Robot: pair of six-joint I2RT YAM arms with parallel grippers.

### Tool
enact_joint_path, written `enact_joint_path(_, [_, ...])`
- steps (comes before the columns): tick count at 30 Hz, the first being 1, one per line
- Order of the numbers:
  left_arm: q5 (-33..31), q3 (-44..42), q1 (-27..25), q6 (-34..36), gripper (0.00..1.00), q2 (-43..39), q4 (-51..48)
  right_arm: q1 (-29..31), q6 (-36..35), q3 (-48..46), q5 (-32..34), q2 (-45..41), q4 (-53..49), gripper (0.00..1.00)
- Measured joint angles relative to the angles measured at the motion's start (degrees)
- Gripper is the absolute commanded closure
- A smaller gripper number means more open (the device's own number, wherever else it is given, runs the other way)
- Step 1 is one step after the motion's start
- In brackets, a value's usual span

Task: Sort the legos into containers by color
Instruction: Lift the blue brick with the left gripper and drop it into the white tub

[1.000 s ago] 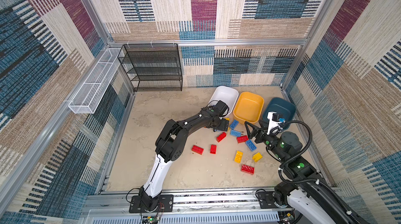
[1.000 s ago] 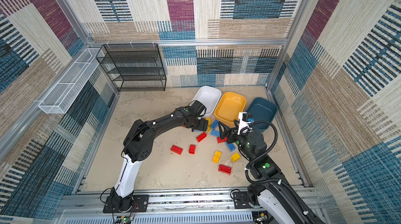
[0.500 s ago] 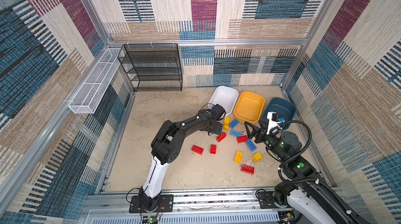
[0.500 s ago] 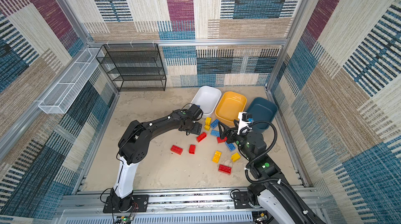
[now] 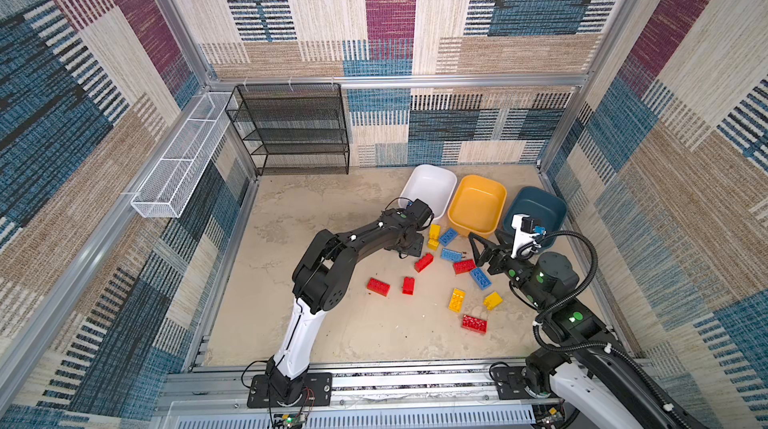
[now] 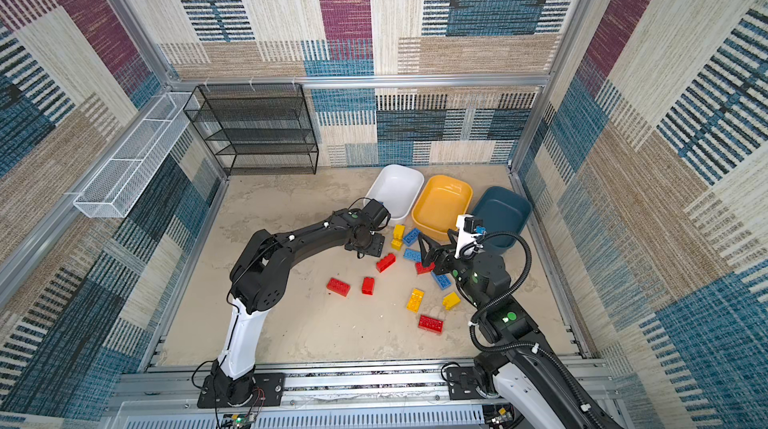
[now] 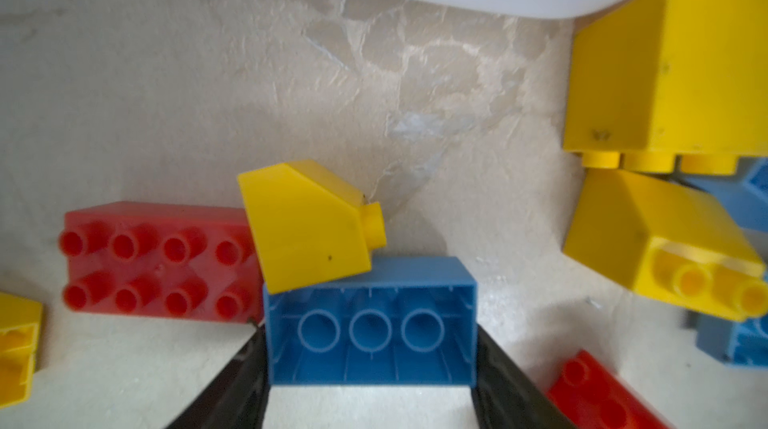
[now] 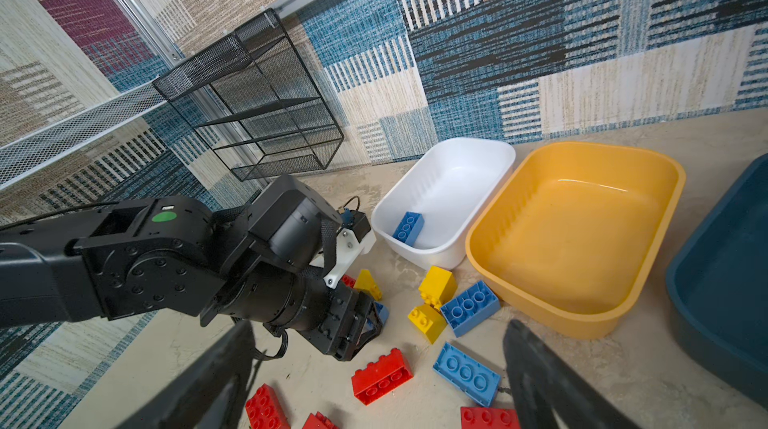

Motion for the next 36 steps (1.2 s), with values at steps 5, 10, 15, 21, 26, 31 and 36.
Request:
enact_joint_path(5, [0.0, -0.44, -0.11, 0.59, 0.34, -2.12, 0.02, 0.0, 0.0, 0.2, -0.02, 0.09, -0.24, 0.07])
enact_joint_path(10, [0.02, -0.81, -0.17, 1.4, 0.34, -5.75, -0.13, 0.0, 0.0, 0.2, -0.44, 0.11, -0.46, 0.07])
enact_joint_path(15, [0.0, 1.14, 0.0, 2.71, 0.34, -7.39, -1.11, 0.0, 0.04, 0.24, -1.07, -0.07, -1.09, 0.07])
enact_joint_path(21, [0.52, 14.27, 0.87, 6.29, 0.34, -2.01, -3.37, 0.0, 0.28, 0.15, -1.97, -0.02, -1.11, 0.07])
enact_joint_path(26, [2.36, 31.23, 2.73, 8.35, 0.35, 7.69, -7.32, 0.0, 0.52, -1.11, -1.97, -0.13, -1.44, 0.07])
enact_joint_path(31, [4.2, 47.76, 4.63, 8.9, 0.36, 17.59, -11.78, 0.0, 1.16, -1.9, -1.97, -0.24, -1.75, 0.07])
enact_joint_path(36, [6.4, 51.78, 5.35, 8.81, 0.36, 20.44, -13.29, 0.0, 1.38, -1.95, -1.95, -0.33, -2.45, 0.07])
